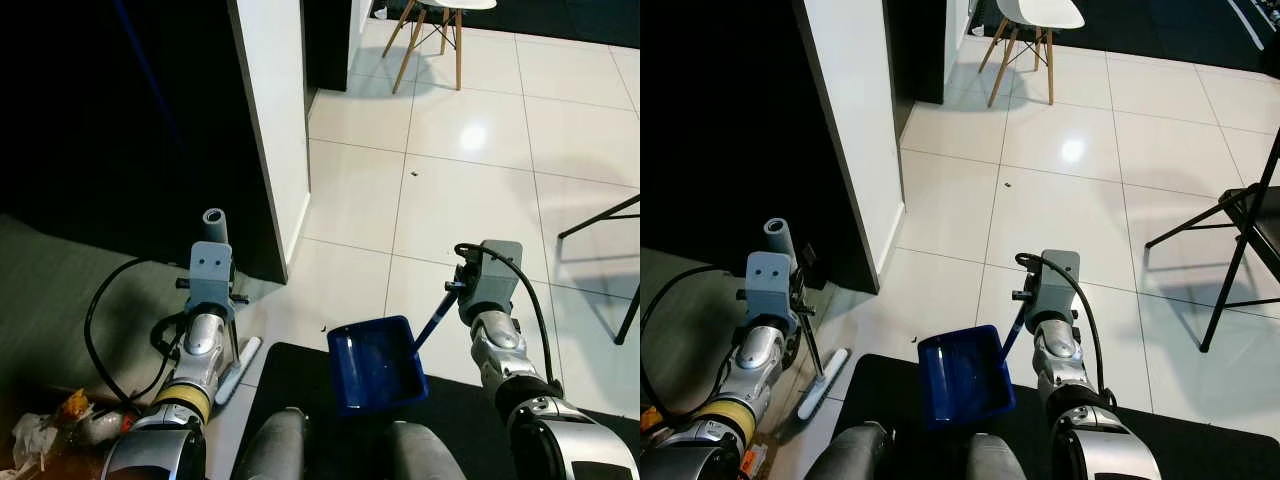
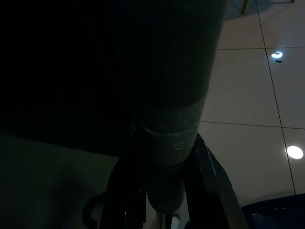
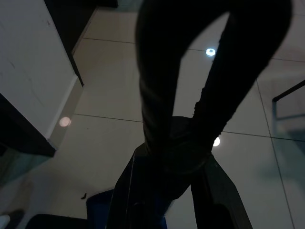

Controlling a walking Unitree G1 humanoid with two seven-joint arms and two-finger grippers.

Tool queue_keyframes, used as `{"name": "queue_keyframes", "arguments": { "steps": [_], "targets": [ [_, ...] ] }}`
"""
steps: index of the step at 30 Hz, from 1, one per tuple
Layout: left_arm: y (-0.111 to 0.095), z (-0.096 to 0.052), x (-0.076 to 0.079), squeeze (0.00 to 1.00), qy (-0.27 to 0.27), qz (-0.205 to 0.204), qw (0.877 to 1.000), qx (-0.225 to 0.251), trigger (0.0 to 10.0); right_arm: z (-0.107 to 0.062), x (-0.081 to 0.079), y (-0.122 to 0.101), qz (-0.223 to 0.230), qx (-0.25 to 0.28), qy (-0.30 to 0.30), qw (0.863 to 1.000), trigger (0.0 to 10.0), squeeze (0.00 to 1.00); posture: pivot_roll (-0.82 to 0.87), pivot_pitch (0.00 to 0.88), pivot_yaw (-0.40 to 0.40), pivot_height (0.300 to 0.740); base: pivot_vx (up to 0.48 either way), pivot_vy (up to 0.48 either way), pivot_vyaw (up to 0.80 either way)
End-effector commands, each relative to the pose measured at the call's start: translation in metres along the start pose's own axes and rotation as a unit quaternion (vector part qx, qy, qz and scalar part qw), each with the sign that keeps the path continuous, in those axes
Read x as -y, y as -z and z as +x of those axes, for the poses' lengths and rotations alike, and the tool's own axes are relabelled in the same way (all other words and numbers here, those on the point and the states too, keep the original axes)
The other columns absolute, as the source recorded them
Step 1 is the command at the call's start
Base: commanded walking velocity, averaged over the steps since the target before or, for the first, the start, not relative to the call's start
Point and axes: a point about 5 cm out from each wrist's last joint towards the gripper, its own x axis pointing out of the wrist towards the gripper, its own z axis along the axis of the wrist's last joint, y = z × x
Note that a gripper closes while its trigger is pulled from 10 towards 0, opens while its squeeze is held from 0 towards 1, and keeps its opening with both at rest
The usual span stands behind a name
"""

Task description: Sweep floor

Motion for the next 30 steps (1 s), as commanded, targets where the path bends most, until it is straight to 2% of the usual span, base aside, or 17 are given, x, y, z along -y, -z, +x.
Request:
{"name": "queue_keyframes", "arguments": {
  "steps": [1, 6, 15, 30],
  "targets": [
    [-0.0076, 0.0034, -0.0070, 0.00, -0.008, 0.005, 1.000, 0.019, 10.0, -0.0017, 0.0013, 0.0042, -0.014, -0.006, 0.006, 1.000, 10.0, 0.00, 0.03, 0.045, -0.030, 0.740, 0.000, 0.000, 0.00],
    [-0.0064, 0.0029, -0.0076, 0.00, -0.010, 0.003, 1.000, 0.017, 10.0, -0.0019, 0.0032, 0.0055, 0.001, -0.012, 0.015, 1.000, 10.0, 0.00, 0.03, 0.056, -0.033, 0.740, 0.000, 0.000, 0.00],
    [-0.0059, 0.0028, -0.0066, 0.00, -0.008, -0.001, 1.000, 0.015, 10.0, -0.0023, 0.0058, 0.0067, -0.018, -0.015, 0.017, 1.000, 10.0, 0.00, 0.03, 0.060, -0.034, 0.740, 0.000, 0.000, 0.00],
    [-0.0037, 0.0011, -0.0060, 0.00, -0.002, -0.001, 1.000, 0.012, 10.0, -0.0031, 0.0042, 0.0082, -0.019, -0.016, 0.008, 1.000, 10.0, 0.00, 0.03, 0.055, -0.034, 0.740, 0.000, 0.000, 0.00]
  ]
}}
